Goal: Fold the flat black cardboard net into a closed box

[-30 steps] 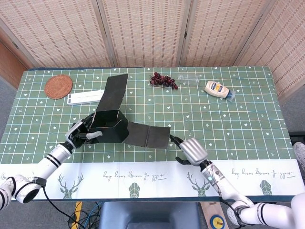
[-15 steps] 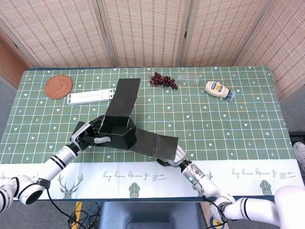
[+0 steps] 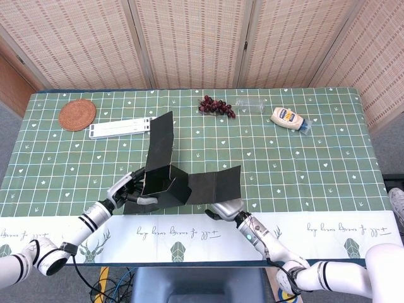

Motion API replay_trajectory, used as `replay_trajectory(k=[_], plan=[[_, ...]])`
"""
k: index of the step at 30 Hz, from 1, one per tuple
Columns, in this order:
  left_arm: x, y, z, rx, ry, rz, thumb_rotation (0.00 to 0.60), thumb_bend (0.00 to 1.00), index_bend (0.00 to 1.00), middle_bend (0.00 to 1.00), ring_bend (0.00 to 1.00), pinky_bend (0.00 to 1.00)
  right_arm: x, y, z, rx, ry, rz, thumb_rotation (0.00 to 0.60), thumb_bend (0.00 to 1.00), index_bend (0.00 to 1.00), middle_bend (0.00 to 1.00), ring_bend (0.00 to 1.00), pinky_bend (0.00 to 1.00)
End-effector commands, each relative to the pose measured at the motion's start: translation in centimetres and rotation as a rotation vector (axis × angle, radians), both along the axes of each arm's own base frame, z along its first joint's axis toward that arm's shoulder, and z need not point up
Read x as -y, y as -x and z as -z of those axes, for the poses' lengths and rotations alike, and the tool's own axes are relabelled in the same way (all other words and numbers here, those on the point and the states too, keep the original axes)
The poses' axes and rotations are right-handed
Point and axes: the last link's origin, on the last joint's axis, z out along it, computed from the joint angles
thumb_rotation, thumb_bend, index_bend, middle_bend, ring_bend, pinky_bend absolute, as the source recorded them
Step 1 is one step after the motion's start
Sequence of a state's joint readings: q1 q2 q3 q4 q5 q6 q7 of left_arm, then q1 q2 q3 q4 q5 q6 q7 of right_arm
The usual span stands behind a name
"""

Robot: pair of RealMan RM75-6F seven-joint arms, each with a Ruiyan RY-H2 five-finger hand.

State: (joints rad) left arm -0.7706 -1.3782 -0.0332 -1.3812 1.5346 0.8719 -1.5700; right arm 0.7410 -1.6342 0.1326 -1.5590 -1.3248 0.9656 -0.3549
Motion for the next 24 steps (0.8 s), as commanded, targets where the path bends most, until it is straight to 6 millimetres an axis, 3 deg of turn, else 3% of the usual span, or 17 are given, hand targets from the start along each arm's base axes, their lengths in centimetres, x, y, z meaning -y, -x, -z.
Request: replay_trajectory(k=[1, 13, 24], plan=[[0.0, 0.2, 0.3, -0.023, -0.003, 0.021, 0.600, 0.13, 0.19, 0.26, 0.64, 0.95, 0.0, 0.3, -0.1, -0.036, 0.002, -0.011, 0.600, 0.35, 0.09, 0.31, 0.76, 1.00], [-0.6, 0.2, 0.8, -0.141, -0.050, 0.082, 0.600, 0.13, 0.22, 0.26, 0.65, 0.95, 0.9, 0.6, -2.4, -0.158, 0.070, -0.056, 0.600, 0.35, 0.10, 0.32, 0.76, 1.00], [-0.6, -0.6, 1.5, -0.233, -0.062, 0.131, 0.600, 0.13, 0.23, 0.26, 0.65, 0.95, 0.6, 0.0, -3.0, -0.260, 0.083, -0.124, 0.600, 0.35, 0.10, 0.32, 0.76, 1.00]])
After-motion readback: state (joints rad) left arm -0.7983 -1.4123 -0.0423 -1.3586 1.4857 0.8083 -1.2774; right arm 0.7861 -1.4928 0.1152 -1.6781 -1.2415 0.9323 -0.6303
